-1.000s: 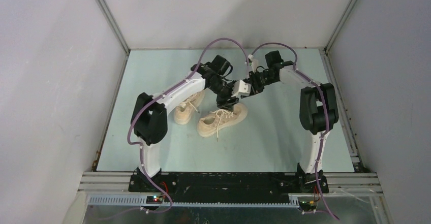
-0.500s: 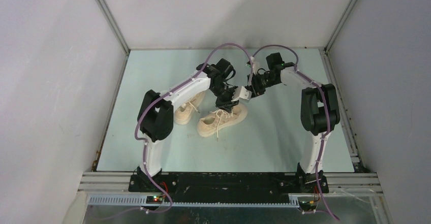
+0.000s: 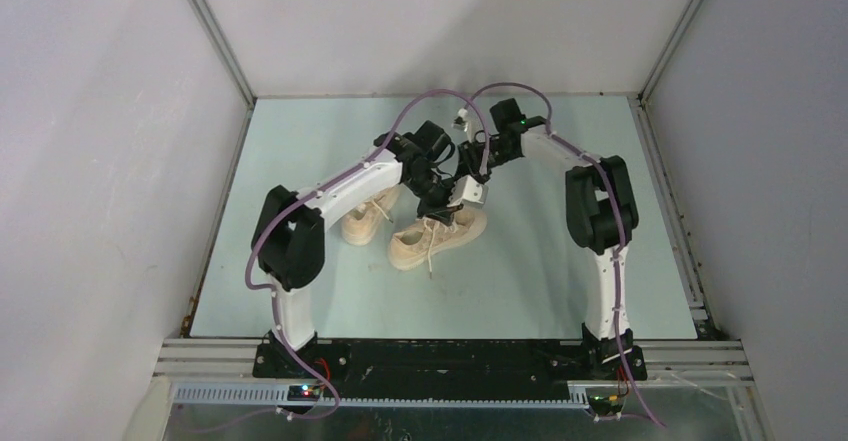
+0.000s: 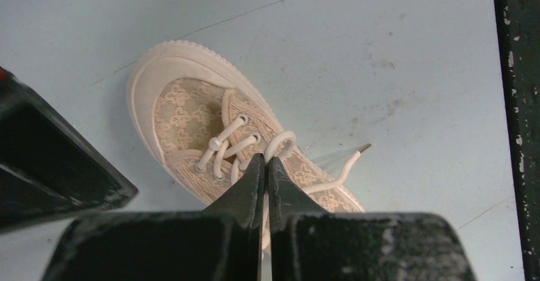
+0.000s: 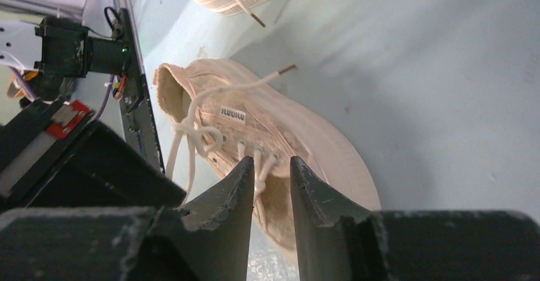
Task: Tie the shoes
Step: Tie the shoelace on the shoe.
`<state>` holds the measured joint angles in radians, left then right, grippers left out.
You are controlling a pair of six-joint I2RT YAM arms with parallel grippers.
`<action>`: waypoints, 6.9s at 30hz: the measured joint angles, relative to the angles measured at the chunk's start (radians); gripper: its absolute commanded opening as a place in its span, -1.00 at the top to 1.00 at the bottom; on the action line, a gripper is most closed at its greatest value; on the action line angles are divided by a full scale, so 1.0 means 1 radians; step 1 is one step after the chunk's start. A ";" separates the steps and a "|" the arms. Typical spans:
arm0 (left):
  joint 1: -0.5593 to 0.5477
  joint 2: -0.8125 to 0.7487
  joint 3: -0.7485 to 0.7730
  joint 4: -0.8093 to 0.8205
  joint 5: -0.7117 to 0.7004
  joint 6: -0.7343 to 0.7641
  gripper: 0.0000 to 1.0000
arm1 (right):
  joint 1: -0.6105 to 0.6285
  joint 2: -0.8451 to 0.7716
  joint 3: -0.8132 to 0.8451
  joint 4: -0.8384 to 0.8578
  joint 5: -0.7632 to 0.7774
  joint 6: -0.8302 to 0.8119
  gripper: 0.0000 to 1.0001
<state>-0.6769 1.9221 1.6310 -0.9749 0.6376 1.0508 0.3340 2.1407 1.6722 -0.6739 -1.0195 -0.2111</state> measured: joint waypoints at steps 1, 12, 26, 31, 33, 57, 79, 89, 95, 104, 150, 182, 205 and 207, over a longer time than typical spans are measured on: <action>0.002 -0.010 -0.010 0.000 0.002 0.005 1.00 | 0.009 0.013 0.012 0.000 -0.008 -0.003 0.39; 0.018 -0.058 -0.082 0.002 0.017 0.094 1.00 | 0.056 0.104 0.077 -0.115 -0.166 -0.124 0.23; 0.019 -0.086 -0.082 0.000 0.023 0.128 1.00 | 0.067 0.158 0.101 -0.146 -0.303 -0.118 0.13; 0.019 -0.090 -0.082 0.000 0.023 0.137 1.00 | 0.072 0.173 0.101 -0.126 -0.326 -0.101 0.11; 0.019 -0.090 -0.082 0.000 0.023 0.138 1.00 | 0.076 0.179 0.101 -0.121 -0.336 -0.097 0.14; 0.037 -0.089 -0.050 -0.019 0.023 0.154 1.00 | 0.084 0.232 0.108 -0.134 -0.407 -0.093 0.38; 0.039 -0.089 -0.050 -0.019 0.024 0.155 1.00 | 0.099 0.275 0.141 -0.161 -0.417 -0.084 0.46; 0.039 -0.089 -0.050 -0.019 0.024 0.155 1.00 | 0.106 0.279 0.141 -0.169 -0.438 -0.098 0.81; 0.039 -0.089 -0.050 -0.019 0.024 0.155 1.00 | 0.105 0.279 0.141 -0.184 -0.465 -0.116 0.68; 0.039 -0.089 -0.050 -0.019 0.023 0.155 1.00 | 0.105 0.279 0.141 -0.209 -0.489 -0.146 0.69; 0.060 -0.106 -0.076 0.106 0.027 0.005 -0.35 | 0.126 0.365 0.309 -0.655 -0.427 -0.525 0.59; 0.166 -0.128 -0.223 0.137 0.073 -0.007 0.08 | 0.116 0.365 0.305 -0.644 -0.413 -0.501 0.56; 0.149 -0.079 -0.195 0.089 0.073 0.012 1.00 | 0.109 0.365 0.305 -0.641 -0.405 -0.497 0.26; 0.149 -0.077 -0.195 0.100 0.073 -0.011 1.00 | 0.109 0.365 0.306 -0.644 -0.405 -0.499 0.25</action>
<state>-0.5282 1.8446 1.4364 -0.8745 0.7105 1.0397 0.4431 2.5057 1.9778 -1.3182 -1.4246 -0.7097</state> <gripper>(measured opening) 0.015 0.368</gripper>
